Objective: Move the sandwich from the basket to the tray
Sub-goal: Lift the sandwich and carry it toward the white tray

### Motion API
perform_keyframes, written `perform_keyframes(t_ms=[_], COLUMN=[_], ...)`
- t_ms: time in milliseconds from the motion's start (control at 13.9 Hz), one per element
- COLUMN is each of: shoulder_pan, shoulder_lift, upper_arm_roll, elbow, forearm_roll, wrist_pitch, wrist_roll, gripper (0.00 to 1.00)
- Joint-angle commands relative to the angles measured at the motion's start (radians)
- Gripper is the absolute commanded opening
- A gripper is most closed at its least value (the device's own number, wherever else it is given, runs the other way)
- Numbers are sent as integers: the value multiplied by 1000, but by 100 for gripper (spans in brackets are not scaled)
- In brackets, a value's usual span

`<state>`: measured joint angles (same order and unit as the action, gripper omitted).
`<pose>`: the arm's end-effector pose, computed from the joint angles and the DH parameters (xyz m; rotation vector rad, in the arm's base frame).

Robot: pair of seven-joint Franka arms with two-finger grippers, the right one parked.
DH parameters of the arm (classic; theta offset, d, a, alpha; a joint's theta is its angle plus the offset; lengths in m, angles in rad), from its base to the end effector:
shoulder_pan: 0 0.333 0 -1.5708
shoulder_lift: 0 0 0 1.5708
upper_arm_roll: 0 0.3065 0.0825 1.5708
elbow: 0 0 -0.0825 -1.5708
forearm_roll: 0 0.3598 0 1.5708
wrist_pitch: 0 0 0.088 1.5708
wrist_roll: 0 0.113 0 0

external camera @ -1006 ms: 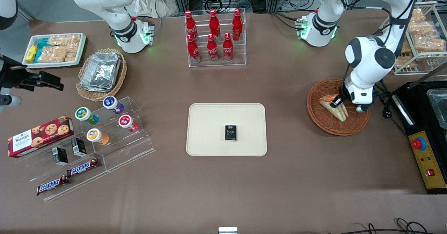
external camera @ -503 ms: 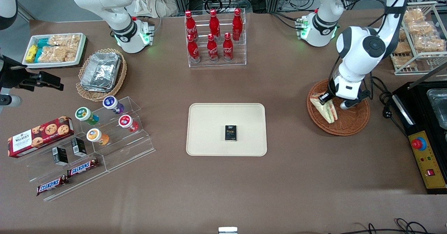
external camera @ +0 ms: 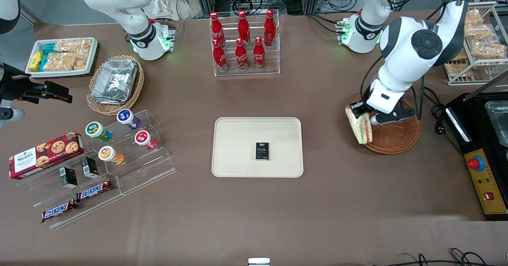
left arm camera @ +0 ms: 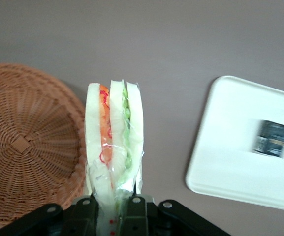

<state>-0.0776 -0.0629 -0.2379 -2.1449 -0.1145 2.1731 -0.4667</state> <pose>0.4881 -0.1659 0.4347 3.0133 0.3201 0.0781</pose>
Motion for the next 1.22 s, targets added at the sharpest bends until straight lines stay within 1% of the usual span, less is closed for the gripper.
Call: perform_keyframes(t_ms=[0,72,215,359,503,790,862,1006,1149], shoulder_pan=[-2,-8,-31,-98,-137,-180,-183,-209,-218], shoulder_lift=[115,141,228,316,391,500,529,577,629], upper_arm_roll=[-50,-85,-135,-146,-144,-143,-142,-141,-138], elbow=[170,192,258,327,376,372,364,352,340], forearm_roll=[36,67,140,220,243,248,268,320,422], wrist_pitch=[-65,-65,-64,-62,-49,127,175,264,309], wrist_roll=[7,-1,-111,-240,-305,-332,-342,-391,-417], gripper=[0,0,0,0,0,0,0,0,0])
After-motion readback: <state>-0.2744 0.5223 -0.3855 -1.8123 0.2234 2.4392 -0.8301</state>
